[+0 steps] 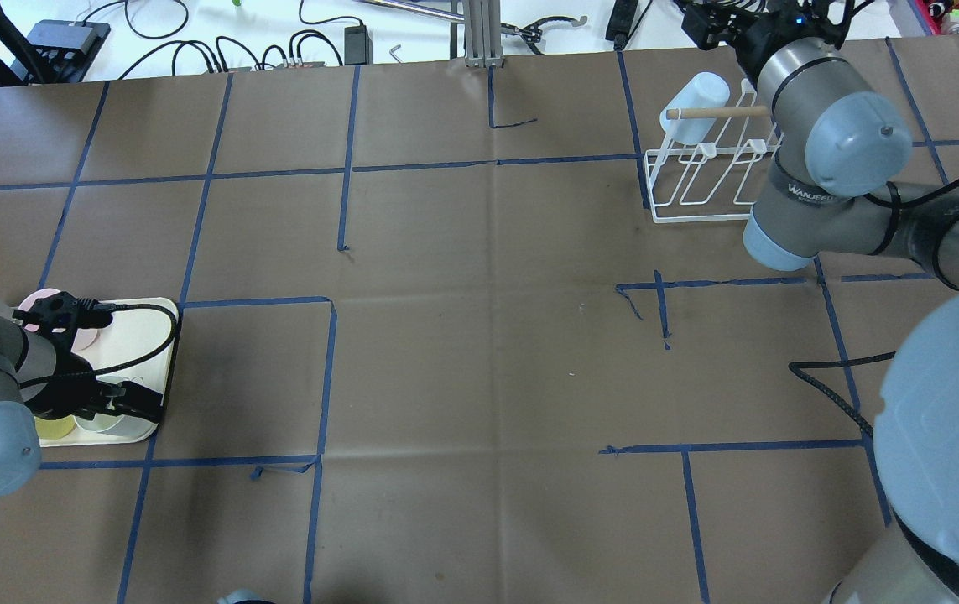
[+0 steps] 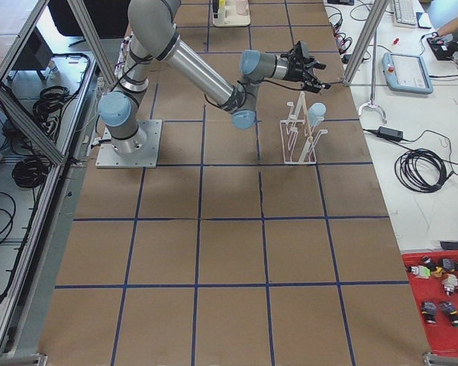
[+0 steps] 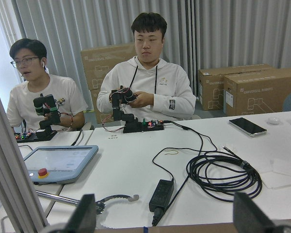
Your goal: Transfer IKEA cup to right arm and place on rack
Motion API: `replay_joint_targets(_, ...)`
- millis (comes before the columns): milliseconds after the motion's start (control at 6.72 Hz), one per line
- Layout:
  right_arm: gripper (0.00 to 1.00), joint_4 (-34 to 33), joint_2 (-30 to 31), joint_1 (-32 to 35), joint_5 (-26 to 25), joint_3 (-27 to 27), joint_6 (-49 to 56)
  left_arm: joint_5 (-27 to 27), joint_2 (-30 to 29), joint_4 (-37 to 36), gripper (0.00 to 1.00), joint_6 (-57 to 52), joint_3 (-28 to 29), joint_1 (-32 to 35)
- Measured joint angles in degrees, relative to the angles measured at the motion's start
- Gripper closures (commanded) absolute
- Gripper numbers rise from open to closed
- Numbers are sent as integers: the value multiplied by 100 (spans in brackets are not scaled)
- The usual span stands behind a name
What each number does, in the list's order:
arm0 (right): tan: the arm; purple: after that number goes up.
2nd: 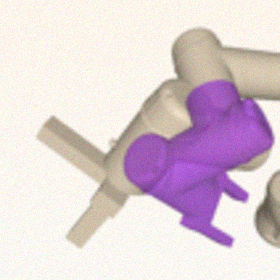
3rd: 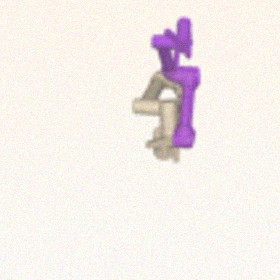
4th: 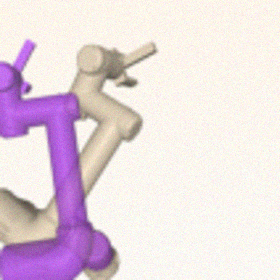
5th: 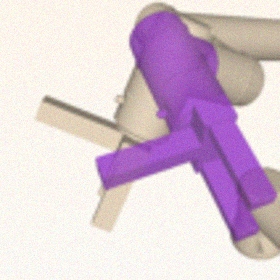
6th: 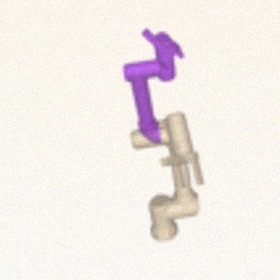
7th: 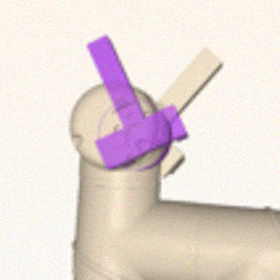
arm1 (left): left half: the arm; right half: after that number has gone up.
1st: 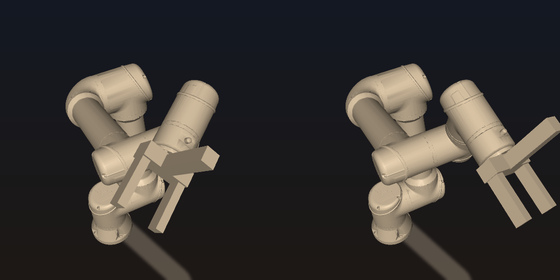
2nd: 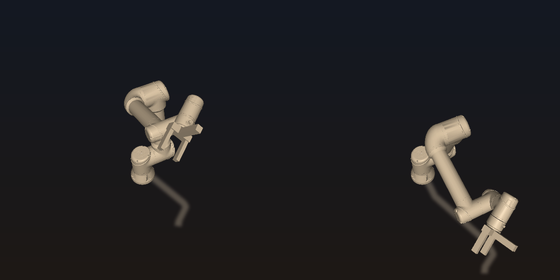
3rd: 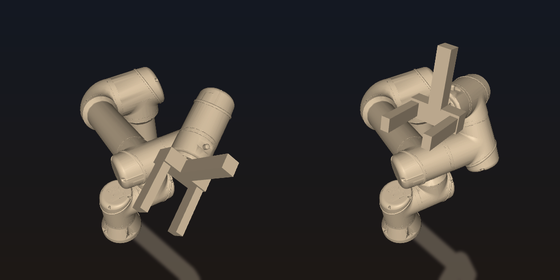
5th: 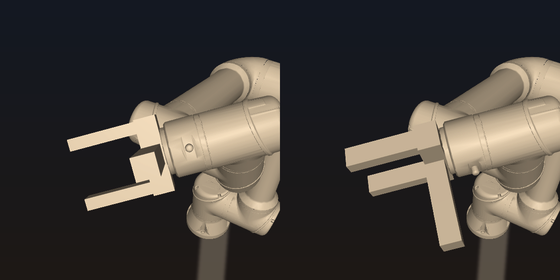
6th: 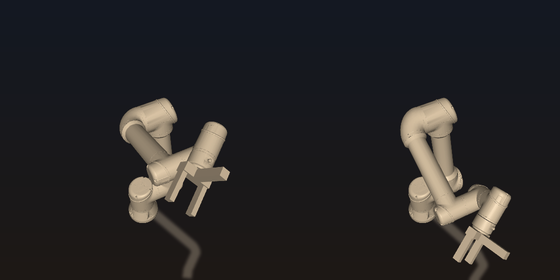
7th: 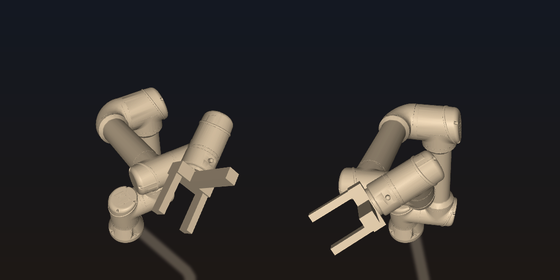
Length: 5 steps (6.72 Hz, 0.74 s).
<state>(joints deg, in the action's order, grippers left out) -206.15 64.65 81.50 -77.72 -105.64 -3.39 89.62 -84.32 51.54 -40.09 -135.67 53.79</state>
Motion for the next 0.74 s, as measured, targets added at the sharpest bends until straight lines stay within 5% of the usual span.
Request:
replay_joint_targets(149, 0, 358, 272, 55, -2, -11, -2, 23, -26, -10, 62, -9, 1, 0)
replay_joint_targets(298, 0, 554, 455, 191, -2, -60, -8, 43, -39, -15, 90, -24, 21, 0)
replay_joint_targets(446, 0, 633, 559, 399, -3, -179, -78, 54, -39, -14, 100, -35, 34, 0)
replay_joint_targets(744, 0, 779, 883, 689, 21, -571, -1045, 56, -44, -19, 100, -63, 70, -6)
